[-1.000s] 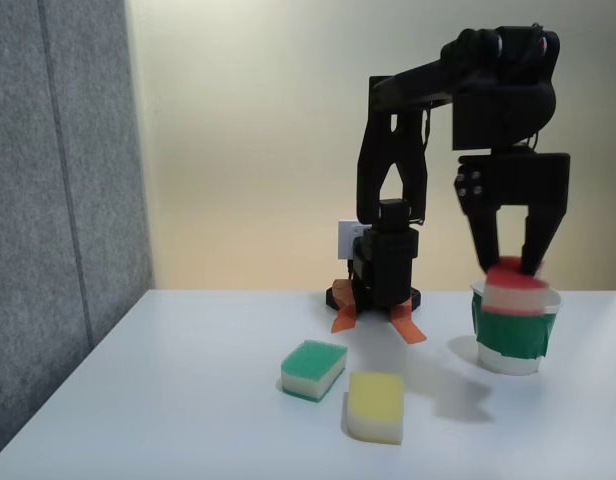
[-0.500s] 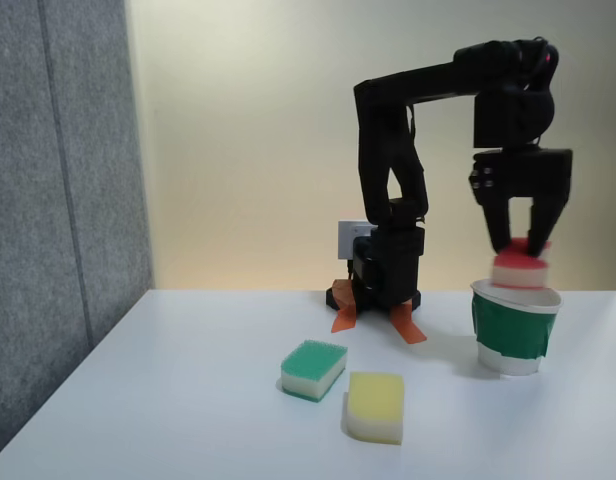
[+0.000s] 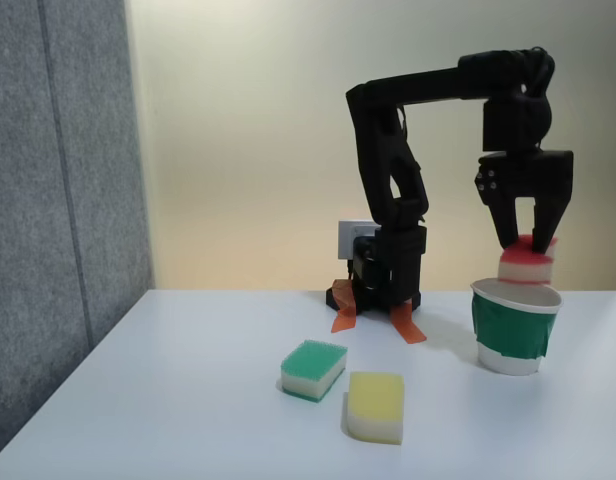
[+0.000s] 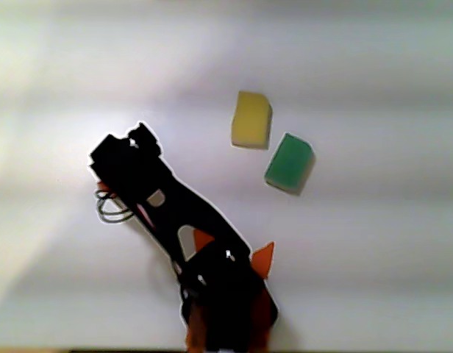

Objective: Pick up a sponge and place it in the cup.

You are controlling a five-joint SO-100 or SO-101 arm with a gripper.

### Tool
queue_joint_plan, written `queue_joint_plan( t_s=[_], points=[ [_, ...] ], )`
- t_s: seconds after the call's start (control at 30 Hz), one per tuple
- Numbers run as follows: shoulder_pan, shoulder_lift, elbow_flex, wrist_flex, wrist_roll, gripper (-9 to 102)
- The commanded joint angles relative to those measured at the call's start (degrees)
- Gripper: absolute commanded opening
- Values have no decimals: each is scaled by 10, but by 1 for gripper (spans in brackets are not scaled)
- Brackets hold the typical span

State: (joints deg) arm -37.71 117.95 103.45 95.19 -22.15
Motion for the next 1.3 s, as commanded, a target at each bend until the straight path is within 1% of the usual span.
queue_joint_plan(
  t_s=[0.0, 0.13, 0.27, 0.3, 0.47, 0.6, 0.63, 0.67, 0.7, 0.77, 0.8, 0.97, 1.13, 1.27],
  points=[
    [-20, 24, 4, 0, 11, 5],
    [-25, 35, 30, -33, 15, 17],
    [-28, 31, 27, -40, 19, 41],
    [-28, 26, 22, -38, 18, 44],
    [-29, 8, -1, -34, 23, 48],
    [-27, -13, -39, -14, 18, 48],
    [-25, -20, -55, 0, 16, 47],
    [-24, -26, -76, 17, 15, 43],
    [-22, -30, -96, 34, 16, 35],
    [-14, -27, -117, 54, 22, 8],
    [-8, -18, -115, 54, 30, 0],
    [54, -17, -134, 32, 12, 0],
    [137, 48, -60, -119, 41, 0],
    [211, 69, -19, -198, 64, 0]
  ],
)
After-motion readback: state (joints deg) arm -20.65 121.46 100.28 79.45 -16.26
